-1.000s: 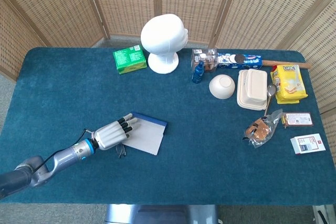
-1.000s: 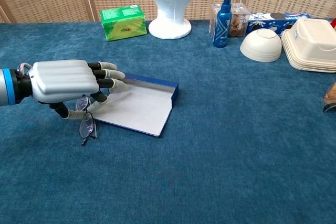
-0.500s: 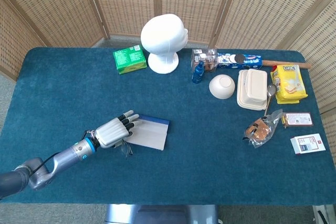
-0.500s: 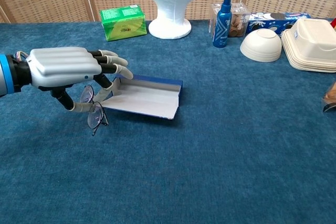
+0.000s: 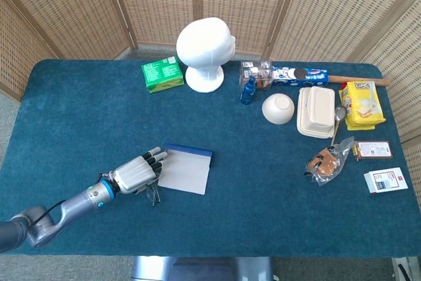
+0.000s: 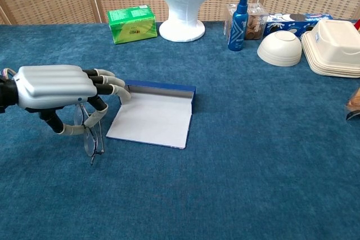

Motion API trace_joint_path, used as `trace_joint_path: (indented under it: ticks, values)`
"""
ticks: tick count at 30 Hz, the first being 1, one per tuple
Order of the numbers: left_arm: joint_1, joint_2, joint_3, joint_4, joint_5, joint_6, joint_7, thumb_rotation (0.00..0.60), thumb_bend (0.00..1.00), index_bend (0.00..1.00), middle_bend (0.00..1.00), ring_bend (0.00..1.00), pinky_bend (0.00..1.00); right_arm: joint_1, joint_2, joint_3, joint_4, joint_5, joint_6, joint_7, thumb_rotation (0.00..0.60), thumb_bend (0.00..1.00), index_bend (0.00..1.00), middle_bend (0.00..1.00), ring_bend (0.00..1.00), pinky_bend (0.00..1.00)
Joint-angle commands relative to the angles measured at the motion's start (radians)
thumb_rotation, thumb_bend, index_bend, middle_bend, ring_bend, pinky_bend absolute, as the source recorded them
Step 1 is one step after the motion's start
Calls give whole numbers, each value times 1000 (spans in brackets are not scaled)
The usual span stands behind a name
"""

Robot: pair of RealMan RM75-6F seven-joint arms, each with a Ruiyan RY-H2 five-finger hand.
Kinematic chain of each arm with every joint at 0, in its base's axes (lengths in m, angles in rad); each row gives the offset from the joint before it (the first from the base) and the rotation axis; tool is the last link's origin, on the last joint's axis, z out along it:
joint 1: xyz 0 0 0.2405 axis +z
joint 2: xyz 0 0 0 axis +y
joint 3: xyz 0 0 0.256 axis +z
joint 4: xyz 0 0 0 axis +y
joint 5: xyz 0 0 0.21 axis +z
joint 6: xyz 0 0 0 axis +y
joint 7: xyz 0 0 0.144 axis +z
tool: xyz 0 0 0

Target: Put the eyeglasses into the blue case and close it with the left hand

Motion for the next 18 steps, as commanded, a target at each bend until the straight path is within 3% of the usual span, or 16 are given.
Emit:
trace_joint_path:
  ticks: [1,10,18]
  values:
    - [7,9,0,-12,-2,10,-3,600,356,618,103,0,0,1,0,-1,-1,-3,0,-3,538,185,0,100,0,173]
    - [8,39,-46,-83,-38,24,-21,600,354,615,102,0,0,4,-1,-1,-2,-8,-3,-3,538,185,0,101,0,172]
    - [-24,-8,-123,-115,-156,-67,33,600,353,607,98,0,0,-12,-4,0,27,7,7,40,540,185,0,100,0,172]
